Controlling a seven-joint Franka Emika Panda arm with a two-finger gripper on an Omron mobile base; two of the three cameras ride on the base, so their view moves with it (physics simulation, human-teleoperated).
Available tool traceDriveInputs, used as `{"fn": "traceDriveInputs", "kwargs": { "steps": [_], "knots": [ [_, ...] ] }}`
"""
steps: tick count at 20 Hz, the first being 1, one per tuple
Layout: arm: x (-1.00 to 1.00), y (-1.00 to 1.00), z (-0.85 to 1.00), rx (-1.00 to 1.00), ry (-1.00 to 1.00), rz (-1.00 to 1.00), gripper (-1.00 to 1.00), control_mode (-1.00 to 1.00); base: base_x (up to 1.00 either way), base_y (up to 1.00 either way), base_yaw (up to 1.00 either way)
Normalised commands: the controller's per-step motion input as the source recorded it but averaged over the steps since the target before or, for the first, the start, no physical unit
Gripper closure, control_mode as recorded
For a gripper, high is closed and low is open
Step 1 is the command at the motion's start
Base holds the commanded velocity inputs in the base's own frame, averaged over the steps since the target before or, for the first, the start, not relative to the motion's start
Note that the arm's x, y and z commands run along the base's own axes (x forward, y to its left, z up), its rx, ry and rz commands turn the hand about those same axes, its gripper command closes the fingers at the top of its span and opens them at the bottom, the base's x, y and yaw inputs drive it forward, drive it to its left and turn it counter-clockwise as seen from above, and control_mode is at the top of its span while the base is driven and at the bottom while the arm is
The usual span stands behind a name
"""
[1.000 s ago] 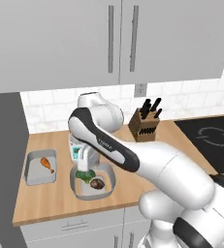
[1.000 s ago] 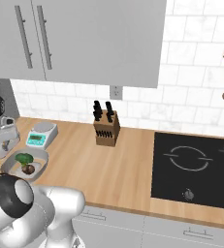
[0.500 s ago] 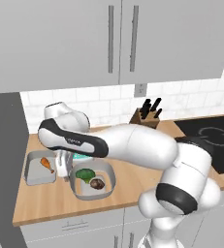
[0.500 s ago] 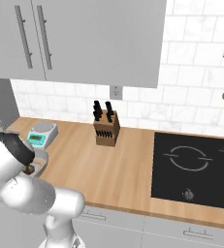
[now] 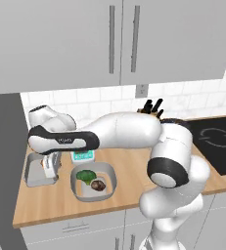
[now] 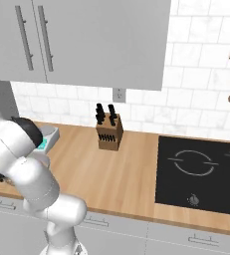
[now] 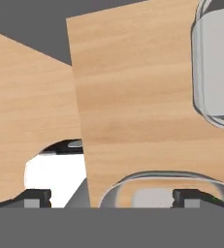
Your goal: Take the meat container that has the chicken drumstick and place it on the second highest rack of the freezer. Then take the vegetable container that has the mushroom and broccoli and place it on the highest rack of the freezer.
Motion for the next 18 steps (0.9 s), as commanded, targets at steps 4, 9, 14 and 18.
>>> {"fn": "traceDriveInputs", "kwargs": {
  "steps": [4,9,14,18],
  "knots": [
    [0.55,0.32,-0.23,0.0,-0.14,0.0,-1.0,-1.0,0.0,0.0,0.0],
    [0.64,0.42,-0.12,0.0,-0.07,0.0,-1.0,-1.0,0.0,0.0,0.0],
    [0.18,0.28,-0.18,0.0,-0.01,0.0,-1.0,-1.0,0.0,0.0,0.0],
    [0.08,0.34,-0.39,0.0,0.0,0.0,-1.0,-1.0,0.0,0.0,0.0]
  ]
}}
